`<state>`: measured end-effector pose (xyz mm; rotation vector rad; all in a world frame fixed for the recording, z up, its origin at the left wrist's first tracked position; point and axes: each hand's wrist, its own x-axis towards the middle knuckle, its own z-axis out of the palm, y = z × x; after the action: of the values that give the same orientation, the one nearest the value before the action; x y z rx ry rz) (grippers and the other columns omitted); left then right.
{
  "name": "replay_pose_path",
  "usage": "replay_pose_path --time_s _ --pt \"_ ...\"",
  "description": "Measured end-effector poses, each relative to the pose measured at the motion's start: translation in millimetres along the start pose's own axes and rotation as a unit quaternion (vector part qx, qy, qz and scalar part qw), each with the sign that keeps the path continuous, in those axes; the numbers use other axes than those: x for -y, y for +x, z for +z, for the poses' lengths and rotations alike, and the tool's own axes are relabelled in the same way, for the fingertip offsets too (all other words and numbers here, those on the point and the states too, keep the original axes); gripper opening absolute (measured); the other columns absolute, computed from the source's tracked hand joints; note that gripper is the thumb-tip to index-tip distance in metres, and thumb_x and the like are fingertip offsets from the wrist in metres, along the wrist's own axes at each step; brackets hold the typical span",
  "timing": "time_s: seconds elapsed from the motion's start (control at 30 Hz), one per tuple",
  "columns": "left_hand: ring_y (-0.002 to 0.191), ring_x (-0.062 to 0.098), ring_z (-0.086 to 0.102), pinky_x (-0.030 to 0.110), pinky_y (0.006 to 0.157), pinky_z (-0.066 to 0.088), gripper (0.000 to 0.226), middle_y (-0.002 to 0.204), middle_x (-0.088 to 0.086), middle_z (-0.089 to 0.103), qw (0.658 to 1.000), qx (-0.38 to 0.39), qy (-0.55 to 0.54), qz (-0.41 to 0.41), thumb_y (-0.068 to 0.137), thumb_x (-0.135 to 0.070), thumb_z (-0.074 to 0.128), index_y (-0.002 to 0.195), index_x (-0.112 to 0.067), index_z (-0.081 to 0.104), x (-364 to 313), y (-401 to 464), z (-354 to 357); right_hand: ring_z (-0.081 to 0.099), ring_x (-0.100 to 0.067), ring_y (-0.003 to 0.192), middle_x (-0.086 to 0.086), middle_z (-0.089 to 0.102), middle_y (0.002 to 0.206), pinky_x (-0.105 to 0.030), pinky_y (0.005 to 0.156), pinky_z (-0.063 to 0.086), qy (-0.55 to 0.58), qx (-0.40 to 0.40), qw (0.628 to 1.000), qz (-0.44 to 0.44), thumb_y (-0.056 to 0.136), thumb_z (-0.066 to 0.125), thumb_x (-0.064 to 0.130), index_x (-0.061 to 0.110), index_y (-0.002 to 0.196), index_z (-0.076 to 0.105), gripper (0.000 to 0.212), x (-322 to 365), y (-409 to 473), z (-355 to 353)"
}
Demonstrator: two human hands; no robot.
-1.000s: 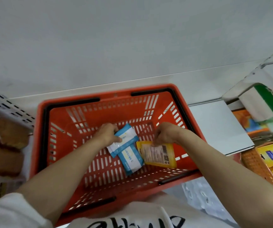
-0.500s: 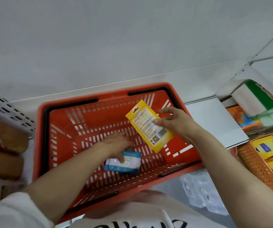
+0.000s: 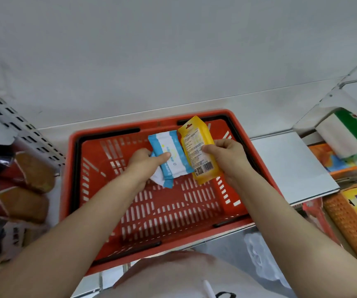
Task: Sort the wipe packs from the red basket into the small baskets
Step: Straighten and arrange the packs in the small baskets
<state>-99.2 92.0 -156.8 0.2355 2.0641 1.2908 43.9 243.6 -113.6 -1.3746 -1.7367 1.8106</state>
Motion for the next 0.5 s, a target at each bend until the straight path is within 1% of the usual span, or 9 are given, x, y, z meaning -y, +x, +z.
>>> replay_pose_path --time_s 0.03,0.1,0.17,0.2,0.23,0.27,0.33,0.43,0.5 --pt "0.075 0.019 0.068 0.035 0.064 0.055 0.03 0.094 0.01 0.073 1.0 -0.003 -0.027 0.001 0.08 -0.032 0.08 0.087 -0.011 0.059 -1.5 -6.4 3.2 0.074 -0.022 0.075 -0.006 0.071 0.094 -0.04 0.06 0.062 -0.013 -0.002 1.0 -0.005 0.083 0.076 0.019 0.012 0.097 0.061 0.022 -1.3 -2.9 8.8" --pt "0.084 0.024 0.069 0.044 0.077 0.055 0.04 0.095 0.008 0.072 0.999 -0.004 -0.044 0.009 0.077 -0.036 0.082 0.095 -0.009 0.059 -1.9 -16.5 8.2 0.069 -0.021 0.078 -0.006 0.067 0.089 -0.037 0.066 0.059 -0.037 0.022 0.999 -0.024 0.083 0.075 0.024 0.011 0.094 0.058 0.024 -2.2 -8.8 23.3" --pt "0.085 0.024 0.069 0.044 0.077 0.054 0.042 0.094 0.007 0.072 0.999 -0.01 -0.046 0.019 0.074 -0.039 0.083 0.095 -0.011 0.058 -2.6 -21.9 7.1 0.065 -0.025 0.084 -0.011 0.066 0.09 -0.044 0.08 0.056 -0.022 0.075 0.997 -0.019 0.086 0.068 0.028 0.01 0.094 0.059 0.022 -1.8 -13.1 31.1" --pt "0.085 0.024 0.069 0.043 0.075 0.054 0.041 0.093 0.006 0.072 0.998 -0.01 -0.051 0.021 0.074 -0.039 0.083 0.093 -0.012 0.058 -2.4 -23.2 4.9 0.066 -0.026 0.088 -0.012 0.067 0.092 -0.046 0.088 0.054 0.001 0.093 0.996 -0.003 0.088 0.063 0.028 0.008 0.095 0.061 0.021 -1.4 -14.6 31.8" --pt "0.085 0.024 0.069 0.041 0.073 0.053 0.04 0.092 0.006 0.072 0.998 -0.005 -0.057 0.019 0.074 -0.038 0.083 0.091 -0.013 0.058 -1.8 -24.6 2.4 0.066 -0.025 0.089 -0.011 0.067 0.093 -0.045 0.091 0.053 0.032 0.104 0.994 0.012 0.089 0.059 0.024 0.008 0.096 0.063 0.019 -1.8 -16.1 30.8" --pt "0.086 0.024 0.07 0.04 0.073 0.054 0.039 0.092 0.006 0.073 0.998 0.003 -0.064 0.015 0.074 -0.037 0.083 0.091 -0.013 0.057 -1.2 -26.3 0.2 0.066 -0.025 0.09 -0.011 0.068 0.094 -0.043 0.09 0.054 0.054 0.11 0.992 0.017 0.09 0.055 0.019 0.007 0.099 0.065 0.017 -3.5 -16.6 28.4" --pt "0.089 0.026 0.071 0.044 0.08 0.057 0.039 0.093 0.007 0.074 0.997 0.021 -0.08 0.009 0.074 -0.034 0.084 0.093 -0.011 0.058 -0.6 -29.4 -3.8 0.066 -0.024 0.092 -0.011 0.068 0.102 -0.036 0.082 0.056 0.052 0.116 0.992 -0.012 0.093 0.056 0.009 0.007 0.108 0.063 0.017 -9.9 -17.4 22.7" --pt "0.087 0.023 0.073 0.043 0.082 0.058 0.042 0.095 0.007 0.075 0.995 0.044 -0.092 0.018 0.072 -0.033 0.085 0.098 -0.01 0.06 -3.7 -33.5 -9.1 0.067 -0.02 0.102 -0.009 0.066 0.117 -0.031 0.082 0.056 0.062 0.123 0.99 -0.025 0.088 0.071 0.008 0.011 0.13 0.054 0.045 -16.1 -19.4 14.8" --pt "0.086 0.021 0.074 0.041 0.082 0.059 0.046 0.096 0.005 0.076 0.993 0.061 -0.097 0.026 0.071 -0.034 0.084 0.103 -0.01 0.062 -6.9 -35.9 -10.7 0.069 -0.019 0.103 -0.007 0.069 0.117 -0.03 0.081 0.057 0.069 0.131 0.989 -0.018 0.082 0.078 0.016 0.01 0.132 0.054 0.056 -15.4 -20.5 11.6"
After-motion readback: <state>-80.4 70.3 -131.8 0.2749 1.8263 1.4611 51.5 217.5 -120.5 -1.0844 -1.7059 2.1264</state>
